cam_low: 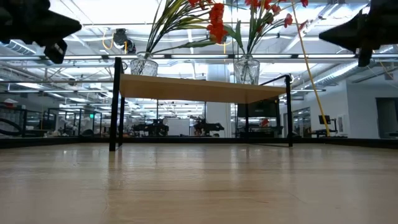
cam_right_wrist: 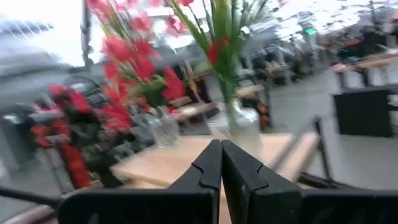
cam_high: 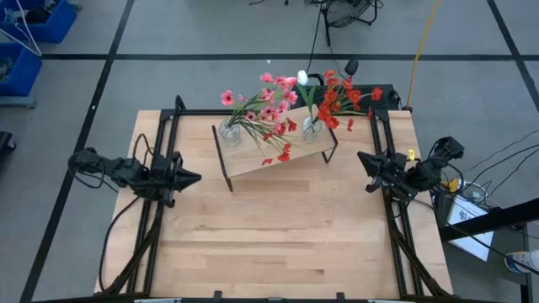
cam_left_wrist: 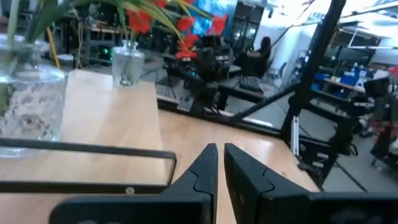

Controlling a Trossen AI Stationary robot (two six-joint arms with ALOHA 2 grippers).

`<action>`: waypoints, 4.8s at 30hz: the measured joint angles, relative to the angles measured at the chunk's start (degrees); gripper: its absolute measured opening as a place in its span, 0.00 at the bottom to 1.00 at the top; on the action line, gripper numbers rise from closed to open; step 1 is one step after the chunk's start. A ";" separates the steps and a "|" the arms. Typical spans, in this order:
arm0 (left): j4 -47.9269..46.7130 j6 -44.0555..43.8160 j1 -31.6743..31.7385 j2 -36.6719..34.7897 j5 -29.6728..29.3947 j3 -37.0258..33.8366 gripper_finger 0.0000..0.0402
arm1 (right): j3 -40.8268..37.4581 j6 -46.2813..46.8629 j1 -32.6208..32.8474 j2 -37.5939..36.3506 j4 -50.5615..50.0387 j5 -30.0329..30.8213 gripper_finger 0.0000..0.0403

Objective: Pick and place flowers into a vace then onto a shelf
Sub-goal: Return to Home Position

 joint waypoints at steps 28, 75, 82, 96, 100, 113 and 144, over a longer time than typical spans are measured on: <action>-5.79 -7.50 0.11 0.47 -1.92 0.01 0.08 | 0.01 8.50 2.17 0.37 -6.41 14.19 0.00; -5.79 -7.45 0.11 0.47 -1.84 0.04 0.08 | 0.01 8.52 2.17 0.37 -6.41 14.17 0.00; -5.77 -7.43 0.11 0.47 -1.84 0.04 0.08 | 0.01 8.50 2.17 0.37 -6.40 14.17 0.00; -5.77 -7.45 0.11 0.47 -1.84 0.04 0.08 | 0.01 8.51 2.17 0.38 -6.41 14.17 0.00; -5.78 -7.45 0.09 0.47 -1.84 0.04 0.08 | 0.01 8.50 2.17 0.39 -6.41 14.17 0.00; -5.77 -7.45 0.11 0.47 -1.84 0.06 0.08 | 0.00 8.52 2.17 0.38 -6.40 14.17 0.00; -5.77 -7.45 0.10 0.48 -1.84 0.06 0.08 | 0.01 8.51 2.17 0.39 -6.39 14.17 0.00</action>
